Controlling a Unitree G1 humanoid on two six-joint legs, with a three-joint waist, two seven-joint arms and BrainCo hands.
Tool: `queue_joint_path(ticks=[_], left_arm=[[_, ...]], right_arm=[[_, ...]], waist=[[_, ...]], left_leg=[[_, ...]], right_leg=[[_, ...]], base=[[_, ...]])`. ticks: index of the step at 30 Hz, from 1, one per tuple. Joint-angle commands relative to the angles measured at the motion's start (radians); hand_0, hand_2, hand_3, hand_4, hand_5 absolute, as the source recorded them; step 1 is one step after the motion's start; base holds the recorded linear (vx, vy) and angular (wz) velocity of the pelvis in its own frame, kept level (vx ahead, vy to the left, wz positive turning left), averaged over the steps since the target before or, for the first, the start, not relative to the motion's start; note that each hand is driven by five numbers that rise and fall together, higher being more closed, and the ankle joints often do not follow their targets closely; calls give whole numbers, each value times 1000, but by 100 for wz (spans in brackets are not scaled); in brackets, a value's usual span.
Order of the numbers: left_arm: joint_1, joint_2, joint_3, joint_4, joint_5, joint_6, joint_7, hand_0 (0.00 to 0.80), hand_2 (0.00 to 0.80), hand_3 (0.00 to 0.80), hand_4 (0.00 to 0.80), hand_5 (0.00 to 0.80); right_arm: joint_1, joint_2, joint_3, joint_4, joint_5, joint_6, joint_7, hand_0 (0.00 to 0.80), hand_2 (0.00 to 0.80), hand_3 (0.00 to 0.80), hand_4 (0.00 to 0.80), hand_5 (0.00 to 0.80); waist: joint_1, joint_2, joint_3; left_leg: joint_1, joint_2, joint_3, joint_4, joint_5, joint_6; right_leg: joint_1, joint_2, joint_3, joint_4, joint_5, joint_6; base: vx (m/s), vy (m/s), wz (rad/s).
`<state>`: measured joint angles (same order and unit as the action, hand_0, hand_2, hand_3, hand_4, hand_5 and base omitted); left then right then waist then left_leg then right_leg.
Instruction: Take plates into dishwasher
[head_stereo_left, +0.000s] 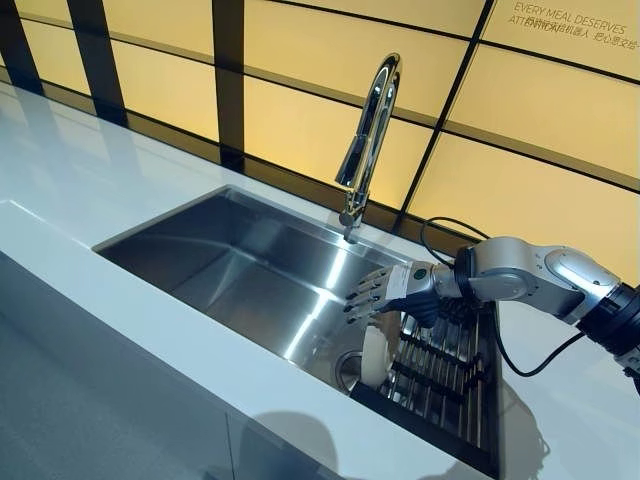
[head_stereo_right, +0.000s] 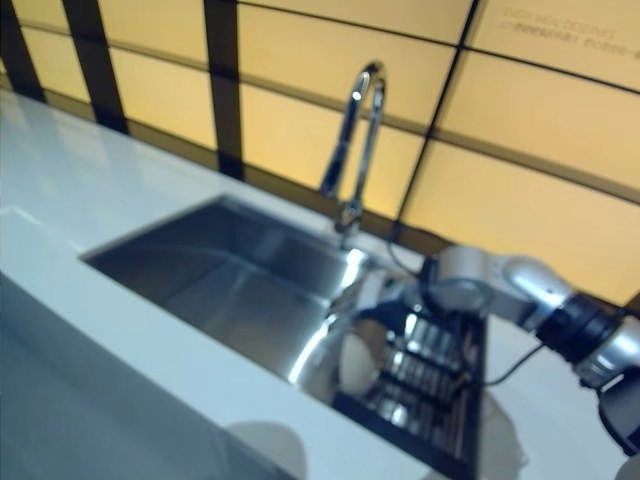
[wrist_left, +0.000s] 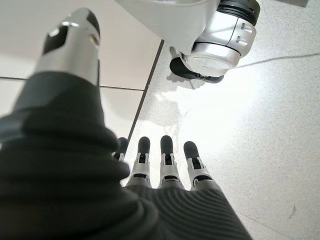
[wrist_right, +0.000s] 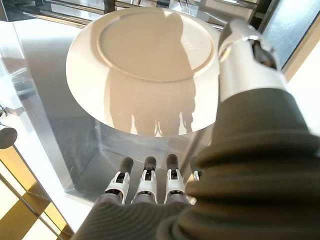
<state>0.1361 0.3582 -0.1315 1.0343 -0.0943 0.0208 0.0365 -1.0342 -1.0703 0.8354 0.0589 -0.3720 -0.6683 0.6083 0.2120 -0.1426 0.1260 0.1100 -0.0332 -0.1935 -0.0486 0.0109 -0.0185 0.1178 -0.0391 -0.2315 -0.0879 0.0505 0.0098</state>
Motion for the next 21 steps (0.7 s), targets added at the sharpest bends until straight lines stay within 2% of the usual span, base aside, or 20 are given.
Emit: queue_joint_path(ticks=[1, 21], left_arm=[[-34, 23, -17, -8, -6, -24, -2, 0, 0, 0, 0, 0], [-32, 34, -19, -4, 7, -24, -7, 0, 0, 0, 0, 0]], right_arm=[[-40, -11, -8, -1, 52, 30, 1, 0, 0, 0, 0, 0], [-70, 32, 21, -11, 61, 64, 19, 0, 0, 0, 0, 0]], waist=[[44, -16, -4], [67, -37, 11]], left_leg=[[-42, 46, 65, 42, 8, -51], [-53, 46, 52, 49, 10, -49]], right_leg=[[61, -21, -34, 15, -32, 59], [61, -14, -39, 14, -29, 58]], base=[[0, 0, 0], [0, 0, 0]])
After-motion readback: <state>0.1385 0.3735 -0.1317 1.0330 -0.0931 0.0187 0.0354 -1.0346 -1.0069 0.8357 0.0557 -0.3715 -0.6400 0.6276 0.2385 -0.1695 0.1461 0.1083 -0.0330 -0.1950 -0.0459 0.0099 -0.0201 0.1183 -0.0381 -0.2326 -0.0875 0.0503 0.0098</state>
